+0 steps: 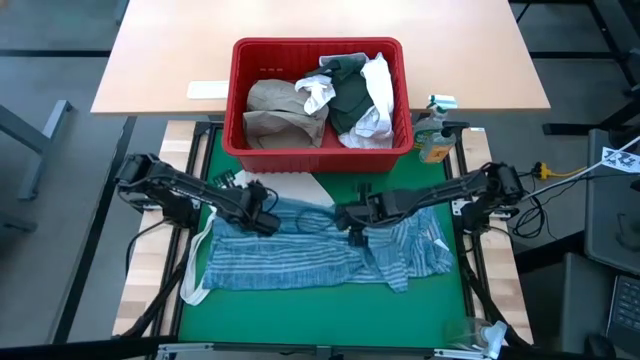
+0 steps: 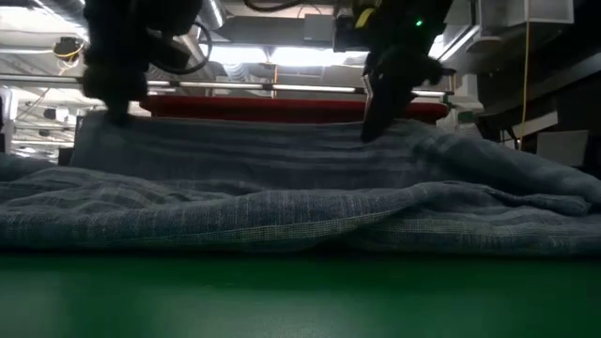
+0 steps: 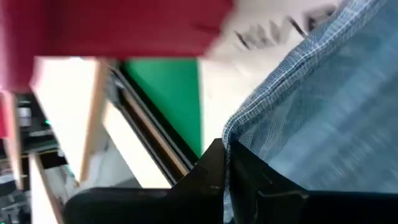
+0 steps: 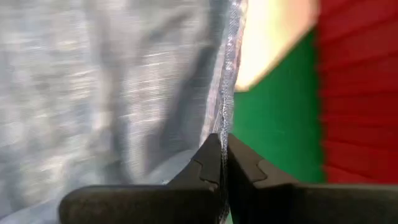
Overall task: Fold Laundry from Bin
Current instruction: Fold the blue polo shirt
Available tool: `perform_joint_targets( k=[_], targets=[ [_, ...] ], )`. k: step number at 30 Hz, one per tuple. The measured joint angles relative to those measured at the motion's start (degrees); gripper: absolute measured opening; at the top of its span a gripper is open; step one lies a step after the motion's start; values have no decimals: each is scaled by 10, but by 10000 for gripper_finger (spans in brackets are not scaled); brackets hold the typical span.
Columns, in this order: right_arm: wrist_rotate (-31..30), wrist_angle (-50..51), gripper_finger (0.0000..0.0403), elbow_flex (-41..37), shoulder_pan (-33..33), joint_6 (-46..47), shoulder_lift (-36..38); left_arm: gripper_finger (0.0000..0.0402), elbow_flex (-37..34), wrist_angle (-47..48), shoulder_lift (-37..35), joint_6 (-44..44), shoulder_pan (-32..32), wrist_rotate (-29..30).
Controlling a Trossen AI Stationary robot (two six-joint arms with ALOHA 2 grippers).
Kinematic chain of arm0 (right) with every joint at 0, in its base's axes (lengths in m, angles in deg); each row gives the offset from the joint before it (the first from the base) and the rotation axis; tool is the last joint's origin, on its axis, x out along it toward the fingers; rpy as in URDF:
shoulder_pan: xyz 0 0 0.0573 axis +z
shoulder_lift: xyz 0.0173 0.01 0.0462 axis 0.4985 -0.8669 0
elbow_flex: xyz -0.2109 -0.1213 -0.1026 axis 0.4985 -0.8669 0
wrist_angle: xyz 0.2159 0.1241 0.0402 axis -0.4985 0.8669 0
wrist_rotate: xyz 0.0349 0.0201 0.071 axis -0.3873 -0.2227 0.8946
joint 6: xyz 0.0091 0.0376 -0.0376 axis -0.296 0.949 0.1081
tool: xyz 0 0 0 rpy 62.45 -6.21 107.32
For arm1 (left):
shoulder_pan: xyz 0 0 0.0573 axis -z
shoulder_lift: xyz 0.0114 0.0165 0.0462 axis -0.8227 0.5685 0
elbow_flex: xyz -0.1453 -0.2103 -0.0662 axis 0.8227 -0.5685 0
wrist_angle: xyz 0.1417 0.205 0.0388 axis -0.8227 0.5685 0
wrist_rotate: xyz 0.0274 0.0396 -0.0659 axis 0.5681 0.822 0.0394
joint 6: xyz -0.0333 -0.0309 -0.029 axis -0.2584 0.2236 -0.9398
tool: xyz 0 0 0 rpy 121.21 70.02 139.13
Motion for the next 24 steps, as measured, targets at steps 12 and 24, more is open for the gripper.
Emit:
perform_joint_targets(
  k=[12,24],
  targets=[
    [141,-9,7,0,74,0,0,0,0,-84,0,-25,156,-190],
    [225,-39,7,0,104,0,0,0,0,-217,0,-74,263,-282]
  ],
)
